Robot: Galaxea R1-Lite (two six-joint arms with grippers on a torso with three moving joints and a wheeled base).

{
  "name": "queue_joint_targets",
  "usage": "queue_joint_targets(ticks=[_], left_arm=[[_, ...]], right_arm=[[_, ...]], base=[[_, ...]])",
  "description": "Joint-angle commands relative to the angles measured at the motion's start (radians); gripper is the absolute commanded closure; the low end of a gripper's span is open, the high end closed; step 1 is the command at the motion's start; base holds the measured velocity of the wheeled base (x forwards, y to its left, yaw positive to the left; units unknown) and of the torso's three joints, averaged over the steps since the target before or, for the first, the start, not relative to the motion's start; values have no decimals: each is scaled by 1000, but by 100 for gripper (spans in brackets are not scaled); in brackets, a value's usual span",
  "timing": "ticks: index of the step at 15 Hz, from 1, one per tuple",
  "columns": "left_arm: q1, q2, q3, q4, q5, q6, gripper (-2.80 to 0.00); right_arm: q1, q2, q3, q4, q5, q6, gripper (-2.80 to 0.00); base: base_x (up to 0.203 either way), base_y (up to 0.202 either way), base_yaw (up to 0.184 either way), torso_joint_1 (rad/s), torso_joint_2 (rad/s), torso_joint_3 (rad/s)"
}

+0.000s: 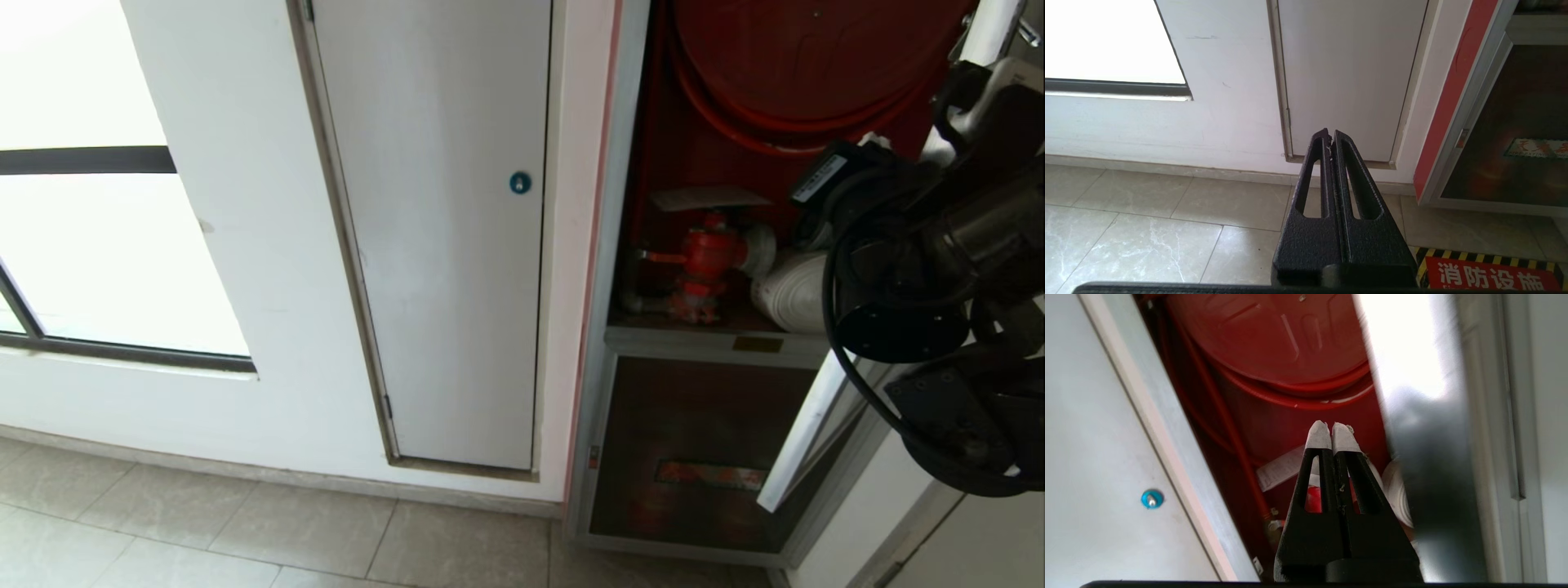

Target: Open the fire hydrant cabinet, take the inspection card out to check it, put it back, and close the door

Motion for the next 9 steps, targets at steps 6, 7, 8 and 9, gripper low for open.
queue_joint_targets(ticks=[6, 7, 8, 9], left_arm=[[0, 1, 0, -1, 0, 0, 0], [0, 1, 0, 1, 0, 0, 0], [0, 1, 0, 1, 0, 0, 0], [0, 1, 0, -1, 0, 0, 0]], right_arm=[[-1, -92, 74, -2, -10, -2, 0], [-1, -102, 80, -1, -10, -2, 0], [-1, -106, 88, 0, -11, -2, 0], [-3, -110, 92, 0, -10, -2, 0]], base=[[0, 0, 0, 0, 0, 0], [0, 0, 0, 0, 0, 0], [0, 0, 0, 0, 0, 0], [0, 0, 0, 0, 0, 0]])
